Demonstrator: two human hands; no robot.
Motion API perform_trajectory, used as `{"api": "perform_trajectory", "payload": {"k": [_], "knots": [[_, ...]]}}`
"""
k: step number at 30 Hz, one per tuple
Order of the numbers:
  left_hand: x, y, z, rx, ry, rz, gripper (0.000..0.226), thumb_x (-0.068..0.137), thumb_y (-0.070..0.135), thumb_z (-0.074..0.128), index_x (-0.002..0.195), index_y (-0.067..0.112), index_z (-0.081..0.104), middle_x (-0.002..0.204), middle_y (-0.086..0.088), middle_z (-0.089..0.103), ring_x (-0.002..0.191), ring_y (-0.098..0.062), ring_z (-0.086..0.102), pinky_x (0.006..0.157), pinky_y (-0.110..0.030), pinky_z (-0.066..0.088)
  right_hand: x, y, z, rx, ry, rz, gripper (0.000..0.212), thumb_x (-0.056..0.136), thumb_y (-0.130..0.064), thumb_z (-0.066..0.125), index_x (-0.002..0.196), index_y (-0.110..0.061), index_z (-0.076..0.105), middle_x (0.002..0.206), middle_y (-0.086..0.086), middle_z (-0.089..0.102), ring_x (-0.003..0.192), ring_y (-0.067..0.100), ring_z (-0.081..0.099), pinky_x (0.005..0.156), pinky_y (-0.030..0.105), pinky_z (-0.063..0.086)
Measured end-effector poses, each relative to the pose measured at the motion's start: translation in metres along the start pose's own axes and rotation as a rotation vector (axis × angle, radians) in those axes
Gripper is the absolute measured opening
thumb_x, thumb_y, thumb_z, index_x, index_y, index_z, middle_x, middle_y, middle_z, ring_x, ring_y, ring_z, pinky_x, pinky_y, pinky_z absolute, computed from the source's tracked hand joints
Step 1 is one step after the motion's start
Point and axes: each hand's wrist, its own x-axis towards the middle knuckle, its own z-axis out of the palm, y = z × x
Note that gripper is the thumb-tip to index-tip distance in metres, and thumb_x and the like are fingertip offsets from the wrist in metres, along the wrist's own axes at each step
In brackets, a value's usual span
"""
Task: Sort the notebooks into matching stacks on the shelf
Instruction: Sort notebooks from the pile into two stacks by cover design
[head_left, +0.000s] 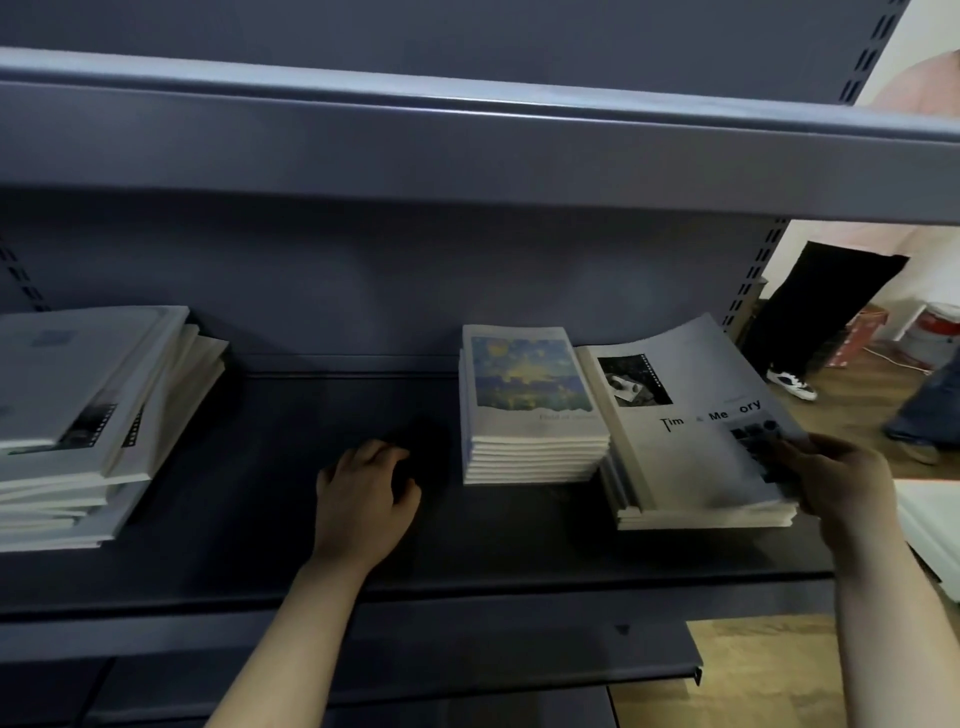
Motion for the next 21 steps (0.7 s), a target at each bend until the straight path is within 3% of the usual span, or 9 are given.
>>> {"api": "perform_trajectory", "payload": {"k": [5,8,13,16,21], "knots": [[0.0,0.003,0.001,0.03,0.0,-0.001,0.039,0.091,0.037,0.049,0.128,0.024,0.054,0.131,0.004,0.05,0.12,-0.018,0.045,0.098,-0.043,0.033,-0.003,-0.001,0.009,-0.065,-0.023,-0.053,0.022,0.086,-0.016,0.069,0.107,-0.009,0.071,0.071,0.007,0.068,0.059,0.024,0.06,0.051,0.03,0.043],[-0.001,0.002,0.001,0.03,0.002,-0.003,0.039,0.091,0.037,0.049,0.127,0.024,0.054,0.132,0.004,0.05,0.12,-0.018,0.045,0.098,-0.042,0.033,-0.004,-0.006,0.013,-0.184,-0.012,-0.13,0.021,0.085,-0.016,0.07,0.105,-0.009,0.073,0.08,0.014,0.071,0.074,0.032,0.066,0.067,0.044,0.054],[-0.001,0.002,0.001,0.034,0.0,-0.003,0.039,0.091,0.036,0.049,0.128,0.024,0.054,0.133,0.004,0.049,0.121,-0.018,0.045,0.099,-0.042,0.032,-0.01,-0.009,0.018,-0.411,0.06,-0.237,0.02,0.083,-0.014,0.072,0.1,-0.003,0.074,0.084,0.024,0.07,0.08,0.042,0.062,0.063,0.036,0.04],[-0.002,0.002,0.001,0.035,0.005,0.005,0.039,0.091,0.036,0.049,0.127,0.024,0.055,0.133,0.004,0.05,0.12,-0.019,0.045,0.098,-0.042,0.033,-0.014,-0.007,0.022,-0.489,0.089,-0.258,0.027,0.084,-0.014,0.072,0.104,0.003,0.071,0.091,0.03,0.067,0.091,0.047,0.059,0.074,0.046,0.047],[-0.004,0.002,0.0,0.035,-0.011,0.012,0.04,0.094,0.037,0.044,0.132,0.025,0.05,0.139,0.004,0.045,0.126,-0.018,0.042,0.102,-0.04,0.03,-0.029,-0.018,0.029,-0.564,0.183,-0.235,0.034,0.084,-0.012,0.068,0.118,-0.006,0.067,0.117,0.028,0.057,0.11,0.049,0.047,0.09,0.053,0.04]]}}
